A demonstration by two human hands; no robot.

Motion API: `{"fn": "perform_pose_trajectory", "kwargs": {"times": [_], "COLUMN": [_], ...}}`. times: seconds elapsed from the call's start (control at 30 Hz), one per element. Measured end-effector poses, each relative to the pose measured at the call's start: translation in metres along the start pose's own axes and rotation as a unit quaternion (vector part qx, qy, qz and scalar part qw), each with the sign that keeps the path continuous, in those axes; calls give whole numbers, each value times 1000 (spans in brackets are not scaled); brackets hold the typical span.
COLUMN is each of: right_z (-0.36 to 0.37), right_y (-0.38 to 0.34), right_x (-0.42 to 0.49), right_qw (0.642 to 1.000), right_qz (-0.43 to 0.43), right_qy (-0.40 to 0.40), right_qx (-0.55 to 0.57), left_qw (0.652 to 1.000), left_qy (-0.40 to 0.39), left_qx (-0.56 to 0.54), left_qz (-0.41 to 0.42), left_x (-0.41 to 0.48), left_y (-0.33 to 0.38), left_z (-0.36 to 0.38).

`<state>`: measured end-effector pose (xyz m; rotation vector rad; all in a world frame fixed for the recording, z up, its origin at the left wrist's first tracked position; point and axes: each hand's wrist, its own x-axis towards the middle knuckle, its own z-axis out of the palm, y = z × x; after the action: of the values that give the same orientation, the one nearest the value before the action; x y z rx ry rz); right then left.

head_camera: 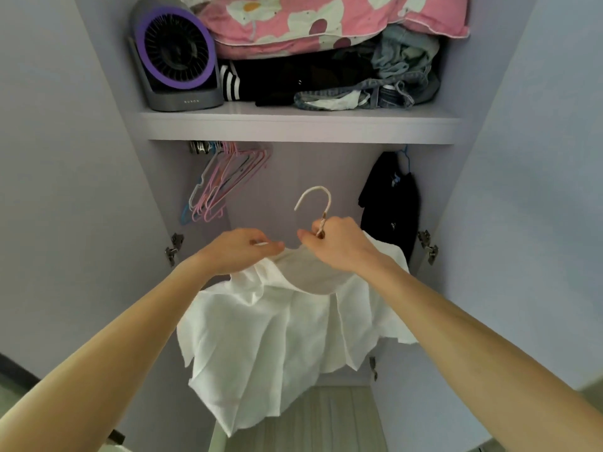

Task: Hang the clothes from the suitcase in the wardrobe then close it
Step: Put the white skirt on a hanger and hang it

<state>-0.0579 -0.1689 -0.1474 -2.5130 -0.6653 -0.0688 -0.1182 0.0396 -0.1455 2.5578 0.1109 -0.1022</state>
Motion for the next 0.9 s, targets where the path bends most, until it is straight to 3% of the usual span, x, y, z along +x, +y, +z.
{"fn": "perform_pose_trajectory", "kwargs": {"times": [0.1,0.23,0.37,0.57,0.77,0.9], "right_z": [4,14,16,16,7,10], "right_y": [0,13,17,34,26,28], "right_x": [0,0,1,-2,-3,-11], "right_qw": [1000,1000,1000,992,999,999], "right_qz": [-1,3,23,36,5,-6], "right_qy": [3,9,9,-94,35,50], "right_qx": [14,8,14,-81,16,16], "left_qw": [993,996,998,993,997,998], "left_qy": [-38,-70,-5,102,20,-38], "left_qx": [-110,-46,-57,-48,-8,5], "left_qz": [-1,19,39,45,69,58], "left_x": [-8,-10,-10,-11,-13,-16], "left_y": [3,-9,-15,-23,-21,-18], "left_z": [-1,12,29,21,27,34]}}
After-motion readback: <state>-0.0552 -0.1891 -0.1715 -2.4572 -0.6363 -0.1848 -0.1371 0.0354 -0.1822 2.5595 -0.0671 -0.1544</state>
